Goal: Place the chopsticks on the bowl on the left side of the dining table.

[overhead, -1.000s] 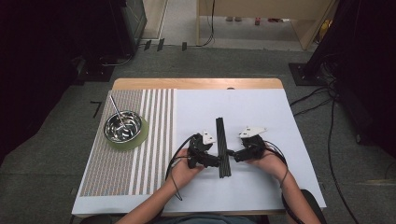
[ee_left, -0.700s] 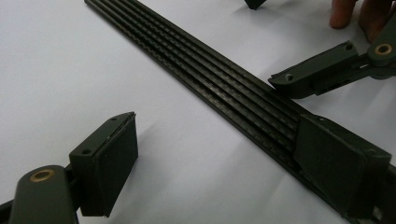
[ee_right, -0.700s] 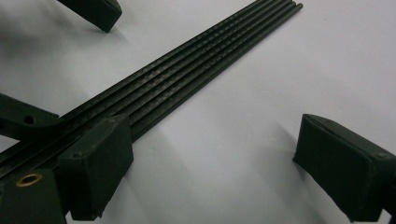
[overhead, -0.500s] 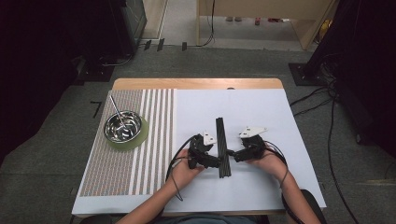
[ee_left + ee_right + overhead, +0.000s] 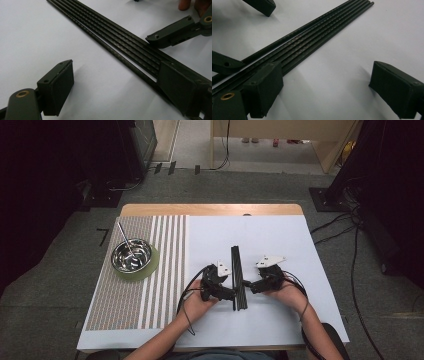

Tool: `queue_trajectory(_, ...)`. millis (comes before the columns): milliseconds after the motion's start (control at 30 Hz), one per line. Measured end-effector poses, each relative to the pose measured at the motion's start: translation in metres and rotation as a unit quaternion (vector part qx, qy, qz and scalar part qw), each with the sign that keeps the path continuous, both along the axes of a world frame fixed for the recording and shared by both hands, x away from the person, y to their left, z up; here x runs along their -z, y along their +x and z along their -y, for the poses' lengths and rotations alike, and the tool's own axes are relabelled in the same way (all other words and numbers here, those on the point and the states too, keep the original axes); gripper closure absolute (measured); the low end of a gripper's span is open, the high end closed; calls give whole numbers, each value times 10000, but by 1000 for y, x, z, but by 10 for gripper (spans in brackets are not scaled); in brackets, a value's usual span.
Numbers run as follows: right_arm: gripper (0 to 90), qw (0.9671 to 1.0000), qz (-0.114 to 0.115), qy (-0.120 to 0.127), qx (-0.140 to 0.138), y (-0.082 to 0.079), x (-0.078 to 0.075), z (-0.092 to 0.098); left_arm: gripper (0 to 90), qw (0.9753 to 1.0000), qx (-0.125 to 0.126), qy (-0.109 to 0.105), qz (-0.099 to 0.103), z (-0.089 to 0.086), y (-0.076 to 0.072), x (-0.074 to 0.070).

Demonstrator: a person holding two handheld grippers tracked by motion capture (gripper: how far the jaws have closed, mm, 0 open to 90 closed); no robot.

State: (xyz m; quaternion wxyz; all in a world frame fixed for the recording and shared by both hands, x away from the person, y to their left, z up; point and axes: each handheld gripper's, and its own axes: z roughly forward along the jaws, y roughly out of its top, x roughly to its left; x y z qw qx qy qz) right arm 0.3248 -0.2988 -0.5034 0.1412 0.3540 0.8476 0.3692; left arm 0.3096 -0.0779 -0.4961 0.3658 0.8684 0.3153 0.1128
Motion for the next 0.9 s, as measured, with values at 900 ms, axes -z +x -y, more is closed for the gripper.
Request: queue_trajectory(900,109,10000,-4,5,3,0,0,0,278,9998,173,91,62,-10,2,-3)
